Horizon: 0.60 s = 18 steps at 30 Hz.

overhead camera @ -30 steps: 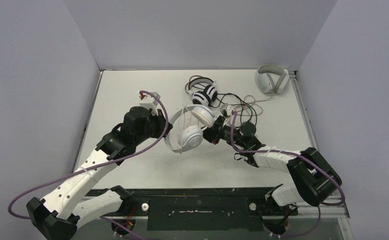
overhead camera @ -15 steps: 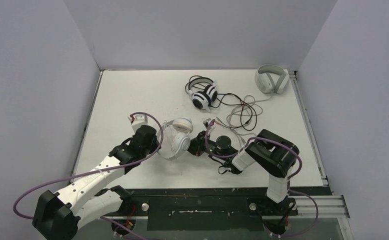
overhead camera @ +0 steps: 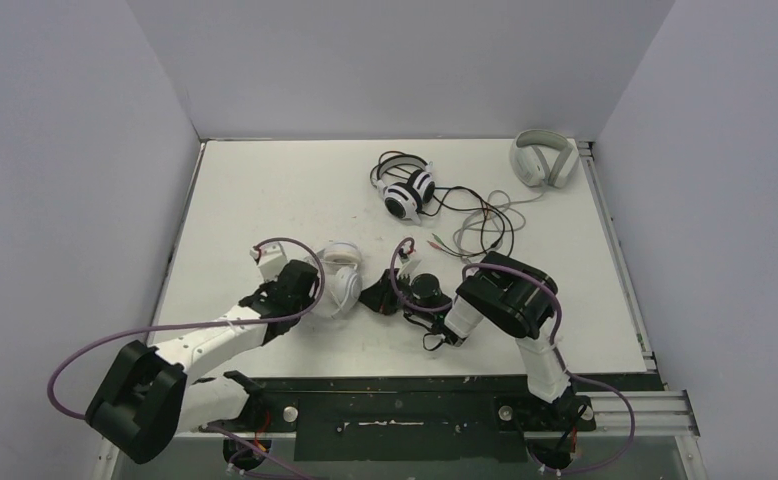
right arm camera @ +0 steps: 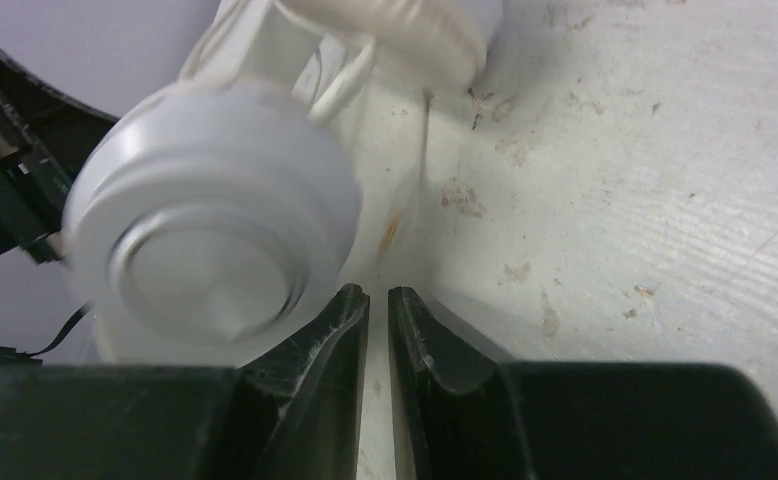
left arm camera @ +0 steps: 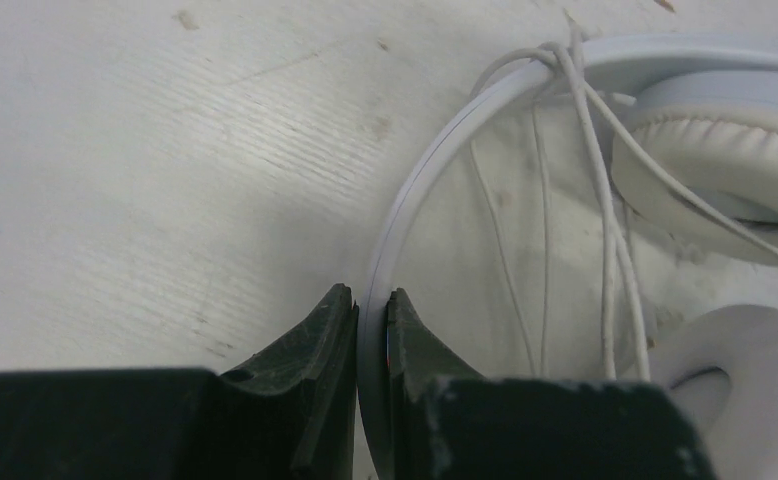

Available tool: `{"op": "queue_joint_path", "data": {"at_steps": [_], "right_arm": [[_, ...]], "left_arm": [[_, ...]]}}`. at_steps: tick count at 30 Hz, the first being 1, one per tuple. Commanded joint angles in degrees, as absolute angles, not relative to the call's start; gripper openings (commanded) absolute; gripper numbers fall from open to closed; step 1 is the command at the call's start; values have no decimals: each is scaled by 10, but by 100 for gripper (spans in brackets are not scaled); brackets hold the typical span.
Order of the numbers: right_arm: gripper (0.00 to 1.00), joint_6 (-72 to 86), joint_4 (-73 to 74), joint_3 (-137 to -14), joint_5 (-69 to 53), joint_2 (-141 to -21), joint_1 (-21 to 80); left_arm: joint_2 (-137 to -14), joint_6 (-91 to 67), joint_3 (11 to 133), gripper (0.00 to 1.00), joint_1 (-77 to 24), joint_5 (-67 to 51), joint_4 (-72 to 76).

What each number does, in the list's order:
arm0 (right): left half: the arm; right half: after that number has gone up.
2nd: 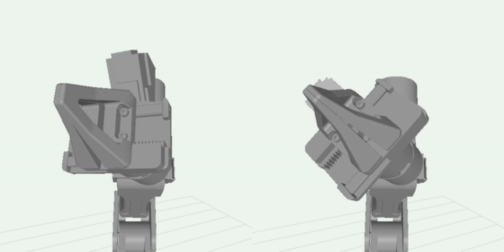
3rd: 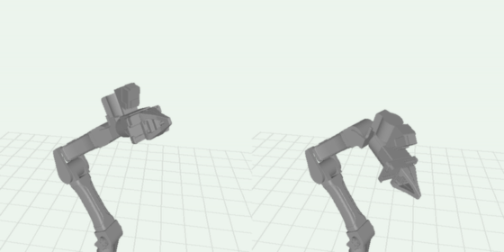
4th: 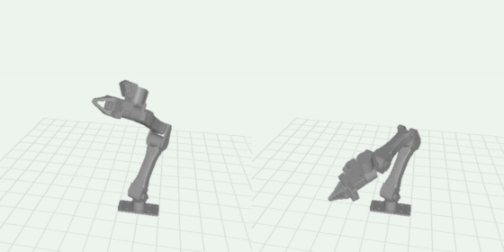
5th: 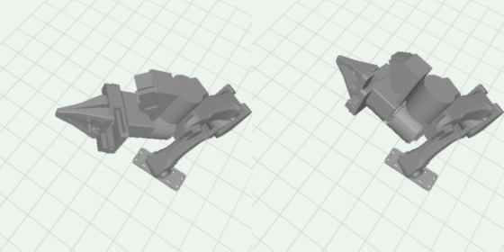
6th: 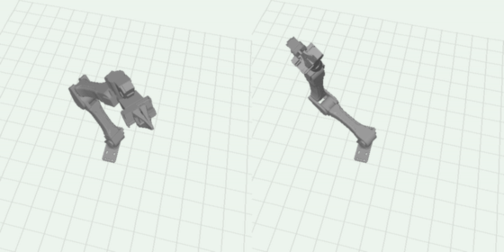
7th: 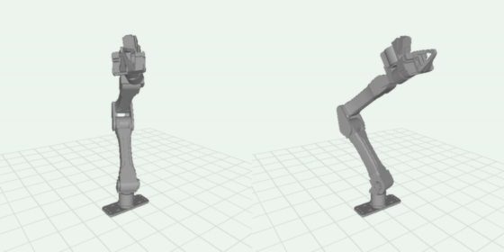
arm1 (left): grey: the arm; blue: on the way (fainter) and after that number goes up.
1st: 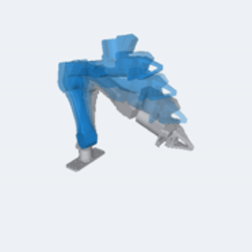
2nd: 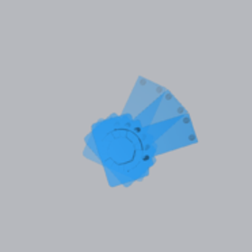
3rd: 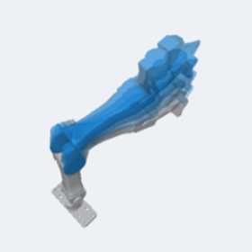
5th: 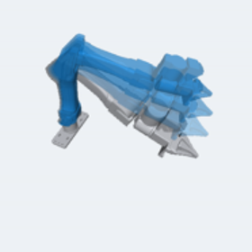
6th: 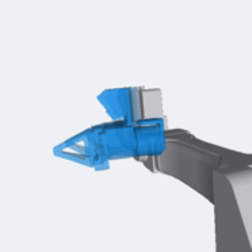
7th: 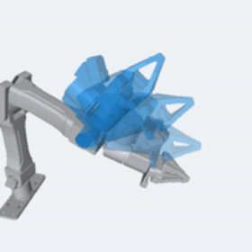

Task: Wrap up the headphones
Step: Place the headphones at the center of the board.

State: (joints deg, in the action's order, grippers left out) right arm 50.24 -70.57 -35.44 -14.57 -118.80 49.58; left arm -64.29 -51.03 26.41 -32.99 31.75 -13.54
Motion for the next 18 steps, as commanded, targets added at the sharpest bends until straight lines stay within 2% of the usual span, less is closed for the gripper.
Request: {"op": "queue_joint_path", "data": {"at_steps": [1,3,6,8,11,15,18], "right_arm": [[18,522,-716,-353,-144,-1189,500],[24,518,-714,-344,-141,-1177,498],[42,499,-722,-313,-133,-1145,497],[49,483,-726,-285,-125,-1113,496],[56,454,-714,-244,-113,-1050,496],[61,408,-640,-208,-93,-937,496],[68,370,-558,-198,-73,-847,496]], "left_arm": [[-701,-543,276,0,-282,397,-43],[-734,-536,283,0,-270,390,-32],[-772,-540,293,0,-254,384,-29],[-792,-549,302,0,-244,387,-28],[-814,-556,319,0,-226,391,-26],[-832,-561,344,0,-198,407,-23],[-853,-554,363,6,-167,414,-14]]}}
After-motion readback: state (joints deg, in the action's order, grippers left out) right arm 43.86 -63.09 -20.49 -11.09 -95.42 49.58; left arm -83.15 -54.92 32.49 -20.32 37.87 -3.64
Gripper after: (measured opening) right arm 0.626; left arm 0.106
